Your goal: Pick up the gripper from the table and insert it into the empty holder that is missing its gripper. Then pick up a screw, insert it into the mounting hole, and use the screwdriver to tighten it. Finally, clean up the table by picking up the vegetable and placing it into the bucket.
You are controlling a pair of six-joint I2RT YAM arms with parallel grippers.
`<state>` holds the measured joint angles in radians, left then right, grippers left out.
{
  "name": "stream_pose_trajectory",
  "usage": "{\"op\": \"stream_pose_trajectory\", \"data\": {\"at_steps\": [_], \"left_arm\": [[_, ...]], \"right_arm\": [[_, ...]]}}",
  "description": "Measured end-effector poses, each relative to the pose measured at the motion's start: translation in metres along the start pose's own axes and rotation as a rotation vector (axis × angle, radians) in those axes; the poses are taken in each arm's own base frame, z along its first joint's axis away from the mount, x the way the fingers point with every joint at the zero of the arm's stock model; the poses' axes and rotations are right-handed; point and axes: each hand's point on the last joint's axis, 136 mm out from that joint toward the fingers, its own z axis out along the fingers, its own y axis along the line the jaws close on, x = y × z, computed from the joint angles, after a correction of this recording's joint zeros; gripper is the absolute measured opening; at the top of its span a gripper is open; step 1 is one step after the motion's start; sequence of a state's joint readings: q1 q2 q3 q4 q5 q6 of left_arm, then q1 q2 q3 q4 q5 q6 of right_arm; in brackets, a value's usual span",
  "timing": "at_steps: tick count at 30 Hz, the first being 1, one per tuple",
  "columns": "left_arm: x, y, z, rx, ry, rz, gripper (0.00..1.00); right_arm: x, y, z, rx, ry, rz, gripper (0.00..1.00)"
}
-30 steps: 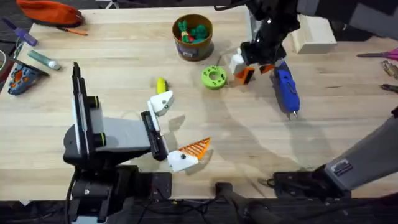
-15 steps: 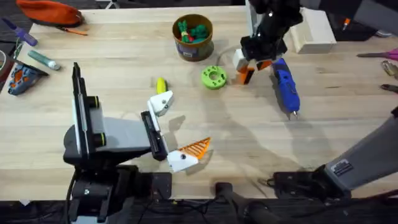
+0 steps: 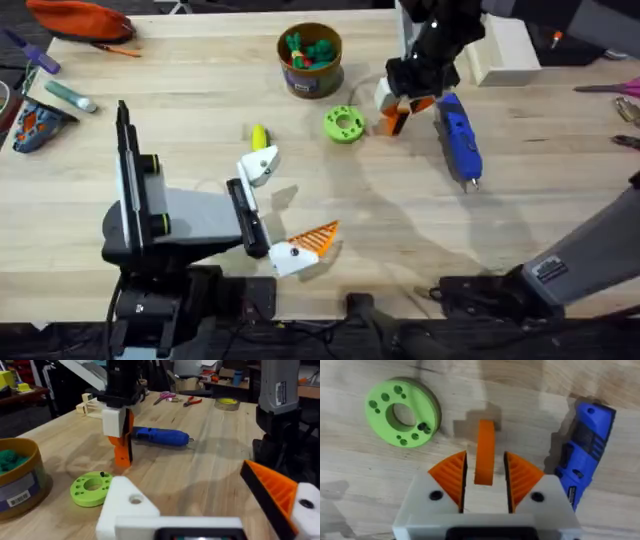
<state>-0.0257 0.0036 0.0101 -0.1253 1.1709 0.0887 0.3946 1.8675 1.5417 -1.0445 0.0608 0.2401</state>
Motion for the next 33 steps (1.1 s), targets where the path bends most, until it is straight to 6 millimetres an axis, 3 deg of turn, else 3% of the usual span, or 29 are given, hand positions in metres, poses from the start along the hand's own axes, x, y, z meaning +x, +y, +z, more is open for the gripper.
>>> {"op": "stream_pose_trajectory", "data": {"at_steps": [13,20,29,33], "left_arm": [[0.0000,0.0000,0.0000,0.000,0.000,0.000,0.985],[0.0001,0.0000,0.0000,0.000,0.000,0.000,0.985],[0.0001,0.0000,0.0000,0.000,0.000,0.000,0.985],[0.0001,0.0000,0.0000,0.000,0.000,0.000,0.985]], "right_arm": [[0.0055,0.0033,-0.0001,-0.020,0.024,0.002,0.406],[0.0060,0.0032,-0.0002,-0.019,0.026,0.002,0.350],[0.0073,0.0036,-0.0002,-0.018,0.030,0.000,0.053],[0.0072,0.0036,-0.0002,-0.018,0.030,-0.001,0.015]]}}
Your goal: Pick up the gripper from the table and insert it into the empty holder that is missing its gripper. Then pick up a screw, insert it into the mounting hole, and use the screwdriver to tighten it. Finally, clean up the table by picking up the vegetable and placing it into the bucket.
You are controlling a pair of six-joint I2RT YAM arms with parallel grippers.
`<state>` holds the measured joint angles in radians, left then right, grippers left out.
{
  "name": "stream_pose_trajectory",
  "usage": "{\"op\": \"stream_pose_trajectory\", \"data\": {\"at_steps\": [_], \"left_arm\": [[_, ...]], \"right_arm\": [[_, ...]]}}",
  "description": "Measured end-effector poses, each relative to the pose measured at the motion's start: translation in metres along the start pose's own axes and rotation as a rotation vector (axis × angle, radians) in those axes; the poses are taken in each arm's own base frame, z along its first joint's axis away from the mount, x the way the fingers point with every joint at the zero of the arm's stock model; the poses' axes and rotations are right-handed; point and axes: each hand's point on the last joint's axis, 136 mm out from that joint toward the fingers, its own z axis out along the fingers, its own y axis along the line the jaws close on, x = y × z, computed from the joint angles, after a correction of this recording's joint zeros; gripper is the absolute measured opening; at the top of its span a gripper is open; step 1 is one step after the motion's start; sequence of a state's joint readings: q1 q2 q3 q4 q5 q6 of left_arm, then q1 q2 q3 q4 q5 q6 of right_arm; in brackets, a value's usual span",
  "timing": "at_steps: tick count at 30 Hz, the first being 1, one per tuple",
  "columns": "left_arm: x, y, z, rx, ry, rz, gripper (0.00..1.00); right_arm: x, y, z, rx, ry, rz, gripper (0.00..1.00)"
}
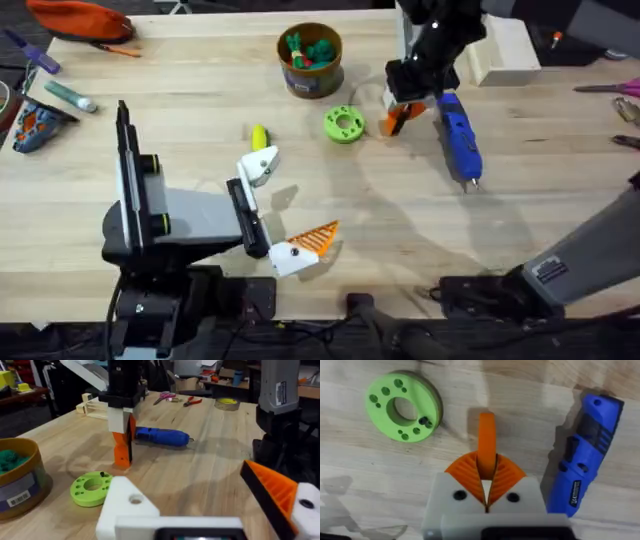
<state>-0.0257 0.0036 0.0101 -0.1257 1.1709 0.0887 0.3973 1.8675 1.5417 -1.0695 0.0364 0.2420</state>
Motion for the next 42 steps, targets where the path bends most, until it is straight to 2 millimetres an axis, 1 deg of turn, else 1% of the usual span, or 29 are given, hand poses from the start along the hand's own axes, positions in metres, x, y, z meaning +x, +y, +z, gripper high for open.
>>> {"op": "stream_pose_trajectory", "data": {"at_steps": [12,14,16,18,23,26,30,32,33,38,42], "left_arm": [[0.000,0.000,0.000,0.000,0.000,0.000,0.985],[0.000,0.000,0.000,0.000,0.000,0.000,0.985],[0.000,0.000,0.000,0.000,0.000,0.000,0.985],[0.000,0.000,0.000,0.000,0.000,0.000,0.985],[0.000,0.000,0.000,0.000,0.000,0.000,0.985],[0.000,0.000,0.000,0.000,0.000,0.000,0.985],[0.000,0.000,0.000,0.000,0.000,0.000,0.985],[0.000,0.000,0.000,0.000,0.000,0.000,0.985],[0.000,0.000,0.000,0.000,0.000,0.000,0.985],[0.000,0.000,0.000,0.000,0.000,0.000,0.985],[0.000,0.000,0.000,0.000,0.000,0.000,0.985]], "right_arm": [[0.000,0.000,0.000,0.000,0.000,-0.003,0.012],[0.000,0.000,-0.002,-0.002,-0.004,-0.003,0.011],[0.001,0.000,-0.009,-0.007,-0.021,-0.003,0.011],[0.000,0.001,-0.022,-0.018,-0.054,-0.003,0.011],[0.001,0.003,-0.069,-0.063,-0.183,0.001,0.010],[0.005,0.008,-0.094,-0.118,-0.244,0.001,0.009],[0.010,0.019,-0.119,-0.207,-0.302,-0.004,0.009],[0.011,0.026,-0.128,-0.255,-0.332,-0.002,0.009],[0.014,0.038,-0.132,-0.343,-0.369,0.001,0.009],[0.027,0.059,-0.121,-0.509,-0.382,0.012,0.009],[0.040,0.078,-0.111,-0.686,-0.357,0.017,0.009]]}}
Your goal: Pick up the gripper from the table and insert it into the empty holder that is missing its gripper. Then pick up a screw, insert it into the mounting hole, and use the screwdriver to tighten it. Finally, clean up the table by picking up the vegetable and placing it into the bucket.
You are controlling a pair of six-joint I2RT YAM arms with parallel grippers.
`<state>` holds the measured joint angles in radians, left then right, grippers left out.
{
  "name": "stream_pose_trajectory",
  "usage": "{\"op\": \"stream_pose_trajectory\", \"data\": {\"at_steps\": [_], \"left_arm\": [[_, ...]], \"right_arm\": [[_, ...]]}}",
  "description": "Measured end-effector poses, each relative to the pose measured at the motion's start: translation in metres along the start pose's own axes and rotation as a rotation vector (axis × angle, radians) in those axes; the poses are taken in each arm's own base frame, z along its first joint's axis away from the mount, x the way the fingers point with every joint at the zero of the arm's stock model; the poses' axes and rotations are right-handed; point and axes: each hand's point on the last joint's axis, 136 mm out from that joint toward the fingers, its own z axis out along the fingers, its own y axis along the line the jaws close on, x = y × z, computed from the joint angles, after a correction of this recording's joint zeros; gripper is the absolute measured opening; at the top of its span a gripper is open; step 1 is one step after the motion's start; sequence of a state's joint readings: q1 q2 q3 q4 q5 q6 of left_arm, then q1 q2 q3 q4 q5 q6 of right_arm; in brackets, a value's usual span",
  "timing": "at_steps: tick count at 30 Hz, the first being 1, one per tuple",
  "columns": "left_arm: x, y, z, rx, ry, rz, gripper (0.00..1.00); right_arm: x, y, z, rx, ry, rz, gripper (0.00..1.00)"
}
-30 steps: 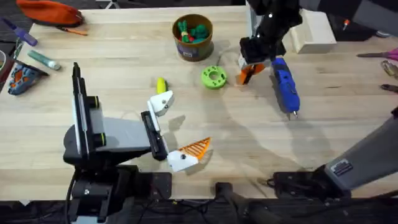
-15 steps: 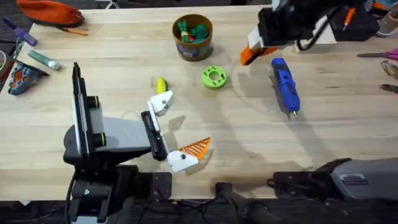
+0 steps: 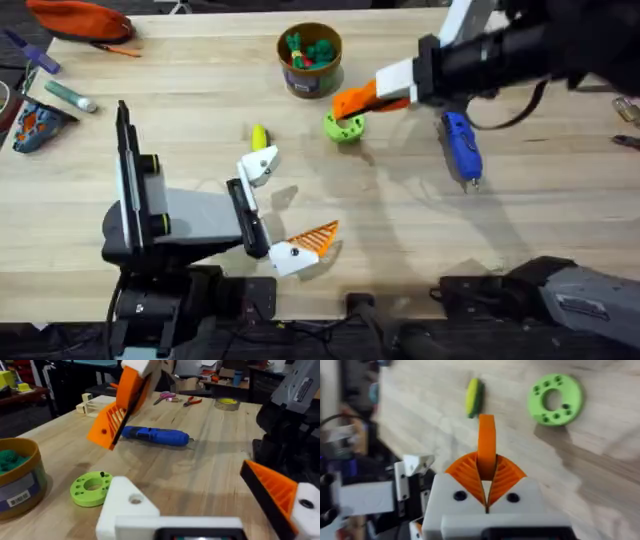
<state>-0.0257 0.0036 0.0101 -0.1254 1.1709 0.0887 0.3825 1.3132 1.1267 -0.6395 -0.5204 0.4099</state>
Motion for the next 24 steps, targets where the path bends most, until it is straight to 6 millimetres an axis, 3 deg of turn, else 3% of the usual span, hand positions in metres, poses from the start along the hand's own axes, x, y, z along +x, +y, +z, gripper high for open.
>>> {"op": "stream_pose_trajectory", "data": {"at_steps": [11,17,24], "left_arm": [[0.000,0.000,0.000,0.000,0.000,0.000,0.985],[0.000,0.000,0.000,0.000,0.000,0.000,0.985],[0.000,0.000,0.000,0.000,0.000,0.000,0.985]], "right_arm": [[0.021,0.014,0.019,-0.476,0.001,0.094,0.009],[0.037,0.019,0.014,-0.577,0.080,0.154,0.009],[0.032,0.027,0.000,-0.664,0.077,0.110,0.009]]}}
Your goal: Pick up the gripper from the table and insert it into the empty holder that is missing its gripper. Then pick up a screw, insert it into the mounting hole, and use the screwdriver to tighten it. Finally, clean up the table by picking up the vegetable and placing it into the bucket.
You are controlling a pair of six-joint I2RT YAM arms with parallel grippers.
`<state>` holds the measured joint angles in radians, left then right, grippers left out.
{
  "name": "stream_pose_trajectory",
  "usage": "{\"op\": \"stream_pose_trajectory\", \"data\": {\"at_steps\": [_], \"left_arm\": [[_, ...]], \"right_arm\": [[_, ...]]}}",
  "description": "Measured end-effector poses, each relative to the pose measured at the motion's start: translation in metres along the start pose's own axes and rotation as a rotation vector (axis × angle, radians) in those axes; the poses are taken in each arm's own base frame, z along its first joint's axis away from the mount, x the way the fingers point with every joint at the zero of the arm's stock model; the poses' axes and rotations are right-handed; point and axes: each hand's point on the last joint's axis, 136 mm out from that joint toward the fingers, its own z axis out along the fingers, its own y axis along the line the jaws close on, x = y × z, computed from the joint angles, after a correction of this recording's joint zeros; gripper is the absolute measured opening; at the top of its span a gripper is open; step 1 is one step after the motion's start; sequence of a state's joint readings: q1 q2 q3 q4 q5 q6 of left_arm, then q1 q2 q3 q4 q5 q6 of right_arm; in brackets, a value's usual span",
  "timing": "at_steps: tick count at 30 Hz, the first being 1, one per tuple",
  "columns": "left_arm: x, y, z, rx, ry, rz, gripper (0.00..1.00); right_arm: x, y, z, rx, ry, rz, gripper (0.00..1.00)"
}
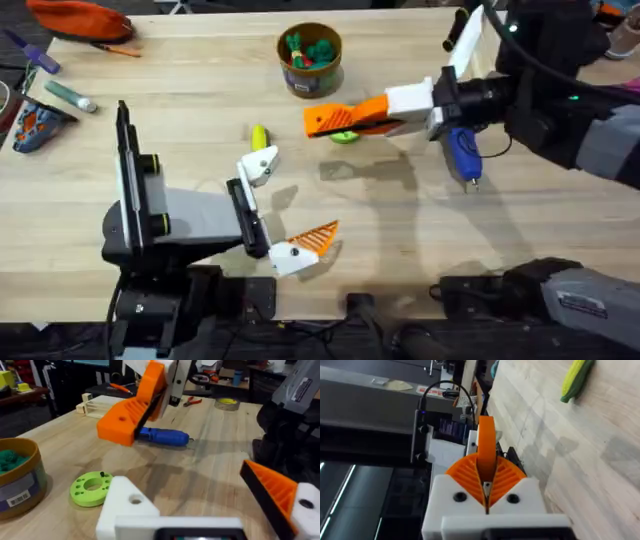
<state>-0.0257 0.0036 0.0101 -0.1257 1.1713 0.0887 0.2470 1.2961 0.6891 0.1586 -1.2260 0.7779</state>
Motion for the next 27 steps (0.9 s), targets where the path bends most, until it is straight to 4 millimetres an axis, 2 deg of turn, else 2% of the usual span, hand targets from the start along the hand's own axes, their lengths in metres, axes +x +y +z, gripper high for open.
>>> {"op": "stream_pose_trajectory", "data": {"at_steps": [15,27], "left_arm": [[0.000,0.000,0.000,0.000,0.000,0.000,0.986],[0.000,0.000,0.000,0.000,0.000,0.000,0.987]], "right_arm": [[0.011,-0.003,-0.017,-0.154,0.076,-0.005,0.009],[0.008,-0.035,-0.013,-0.184,0.121,0.072,0.009]]}}
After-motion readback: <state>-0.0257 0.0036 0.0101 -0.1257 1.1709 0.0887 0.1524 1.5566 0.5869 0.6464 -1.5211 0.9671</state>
